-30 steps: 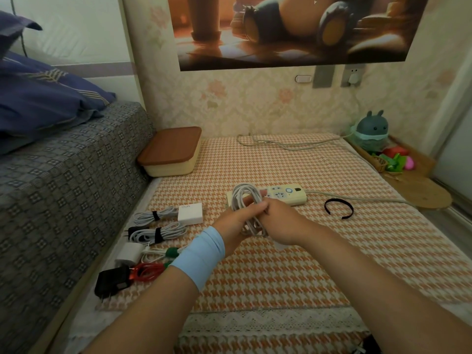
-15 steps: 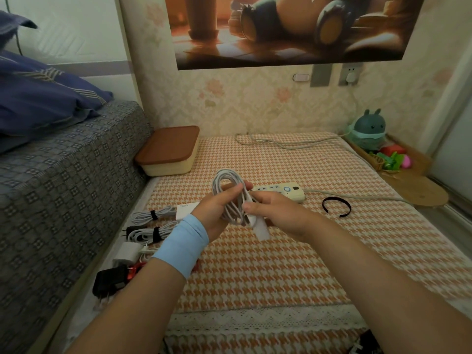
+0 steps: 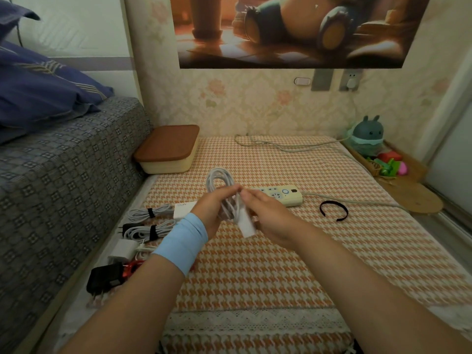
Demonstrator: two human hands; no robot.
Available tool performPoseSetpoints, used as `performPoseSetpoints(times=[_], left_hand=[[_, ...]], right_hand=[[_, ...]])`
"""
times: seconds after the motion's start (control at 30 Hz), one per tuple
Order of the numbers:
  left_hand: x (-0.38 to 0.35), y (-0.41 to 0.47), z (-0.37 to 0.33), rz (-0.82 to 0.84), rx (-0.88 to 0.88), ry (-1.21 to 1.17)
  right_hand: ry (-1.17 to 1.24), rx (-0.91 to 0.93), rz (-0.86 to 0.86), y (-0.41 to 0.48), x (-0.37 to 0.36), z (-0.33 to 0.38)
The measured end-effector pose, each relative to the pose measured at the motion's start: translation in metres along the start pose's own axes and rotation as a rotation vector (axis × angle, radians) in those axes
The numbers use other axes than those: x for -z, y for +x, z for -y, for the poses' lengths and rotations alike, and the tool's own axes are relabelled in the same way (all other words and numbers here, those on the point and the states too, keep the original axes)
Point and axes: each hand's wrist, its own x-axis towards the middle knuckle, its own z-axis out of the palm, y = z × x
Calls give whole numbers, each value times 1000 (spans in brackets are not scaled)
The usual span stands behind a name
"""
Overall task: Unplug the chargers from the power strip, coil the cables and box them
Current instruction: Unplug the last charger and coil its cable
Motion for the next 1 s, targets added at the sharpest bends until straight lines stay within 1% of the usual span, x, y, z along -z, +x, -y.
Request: performPoseSetpoints(times=[0.03,0.07,0.1,0.13,0.17,0.2,0.23,0.27,0.33,0.47,0.53,0.57,0.6,0.7,0.77,0.87,1.0], left_hand=[[4,2,-1,0,-6,-28],[8,3,-2,-2,-6,-66],[11,4,-4,-7,-1,-85],[14,5,-4,-18,4,-68],[15,5,-4,-29,7,4],[16,6,-2,-31,14,127],[16,5,-1,-9,25,275],[14,3,0,30,41,404],[7,1,3,121,72,545],[-19,-2,7,270,21,742],[-30,-5,7,396,-46,809],[-33,-5,9,428,-74,833],[-34,-4,12,420,-69,854],[-36,-7,12,345,1,859],[-38,-7,9,326,-31,879],[-38,-8,8,245,-57,961],[-35,-3,18,210,58,1012]], right_hand=[[89,-48,-45,2,1,2],[122,-80,-100,4,4,2],[53,-84,-160,6,10,3],[-75,-74,-213,7,15,4],[-203,-50,-261,5,18,6],[-285,-8,-302,4,21,7],[-313,50,-326,2,22,9],[-304,105,-328,-1,21,12],[-323,198,-289,-7,19,16],[-667,374,-264,-11,13,15],[-875,381,-294,-10,12,14],[-952,368,-310,-7,12,13],[-986,362,-326,-4,13,13],[-946,373,-381,2,16,14],[-884,337,-423,5,17,15],[-770,244,-467,9,19,13],[-767,202,-476,11,17,9]])
